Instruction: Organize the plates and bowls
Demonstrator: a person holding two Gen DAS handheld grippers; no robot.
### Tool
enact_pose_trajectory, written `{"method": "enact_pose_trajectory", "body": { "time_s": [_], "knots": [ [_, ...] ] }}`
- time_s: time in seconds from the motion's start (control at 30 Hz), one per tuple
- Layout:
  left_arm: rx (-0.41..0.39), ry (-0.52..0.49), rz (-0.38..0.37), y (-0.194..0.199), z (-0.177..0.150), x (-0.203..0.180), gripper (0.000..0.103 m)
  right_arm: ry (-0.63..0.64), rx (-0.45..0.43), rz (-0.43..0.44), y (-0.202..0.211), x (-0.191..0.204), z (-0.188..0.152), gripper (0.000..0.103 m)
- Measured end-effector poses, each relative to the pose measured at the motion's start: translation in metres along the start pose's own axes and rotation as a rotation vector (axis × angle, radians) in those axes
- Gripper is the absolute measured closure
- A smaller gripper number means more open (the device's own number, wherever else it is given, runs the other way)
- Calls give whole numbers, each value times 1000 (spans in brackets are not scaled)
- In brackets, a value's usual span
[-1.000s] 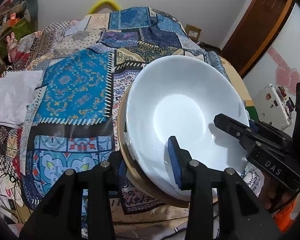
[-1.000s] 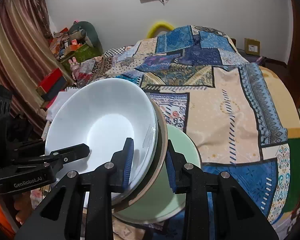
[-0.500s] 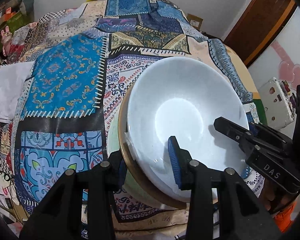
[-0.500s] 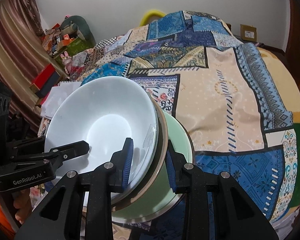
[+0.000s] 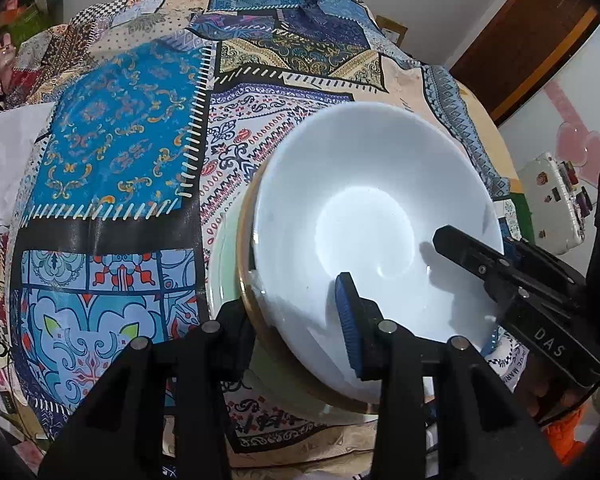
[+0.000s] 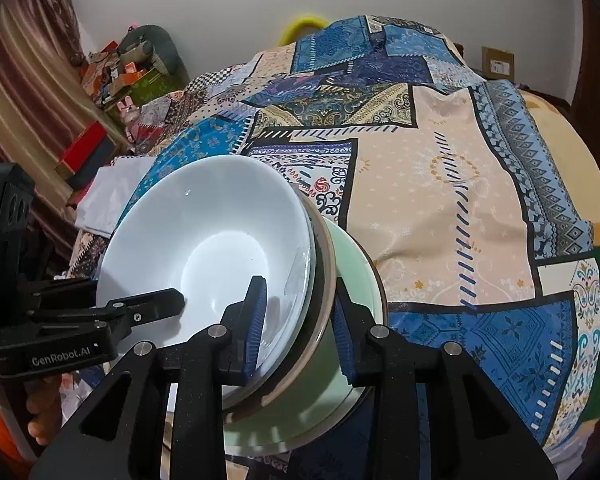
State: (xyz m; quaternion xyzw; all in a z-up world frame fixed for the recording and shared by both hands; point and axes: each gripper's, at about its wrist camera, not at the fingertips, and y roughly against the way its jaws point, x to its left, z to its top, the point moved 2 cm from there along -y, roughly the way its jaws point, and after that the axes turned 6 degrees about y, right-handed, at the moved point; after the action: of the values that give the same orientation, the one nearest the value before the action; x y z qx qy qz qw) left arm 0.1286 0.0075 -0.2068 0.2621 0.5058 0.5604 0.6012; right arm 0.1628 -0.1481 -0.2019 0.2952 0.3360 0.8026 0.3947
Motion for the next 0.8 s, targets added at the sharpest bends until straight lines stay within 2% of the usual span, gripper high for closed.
{"method": "enact_pose_trajectory", "body": {
  "time_s": [0.1, 0.2, 0.33, 0.37, 0.43, 0.5, 0.67, 0.8],
  "knots": [
    [-64, 1, 26, 17, 2, 1, 66, 1, -1, -11, 3, 0, 2, 73],
    [-131, -1, 46, 41, 5, 0, 66, 18, -39, -48, 19, 0, 5, 72],
    [-230, -4, 39, 80, 7, -6, 64, 31, -104, -55, 46, 5, 11, 71],
    [-258, -8, 37, 90, 7, -8, 63, 36, -127, -57, 56, 7, 13, 70],
    [-340, -24, 39, 116, 5, -15, 52, 49, -175, -57, 75, 12, 17, 68],
    [-419, -43, 46, 138, 3, -23, 48, 65, -232, -59, 96, 19, 21, 65],
    [-607, -89, 47, 197, -11, -39, 40, 113, -369, -63, 144, 39, 29, 55],
    [-722, -121, 54, 228, -23, -50, 36, 149, -469, -69, 174, 54, 30, 48]
  ]
}}
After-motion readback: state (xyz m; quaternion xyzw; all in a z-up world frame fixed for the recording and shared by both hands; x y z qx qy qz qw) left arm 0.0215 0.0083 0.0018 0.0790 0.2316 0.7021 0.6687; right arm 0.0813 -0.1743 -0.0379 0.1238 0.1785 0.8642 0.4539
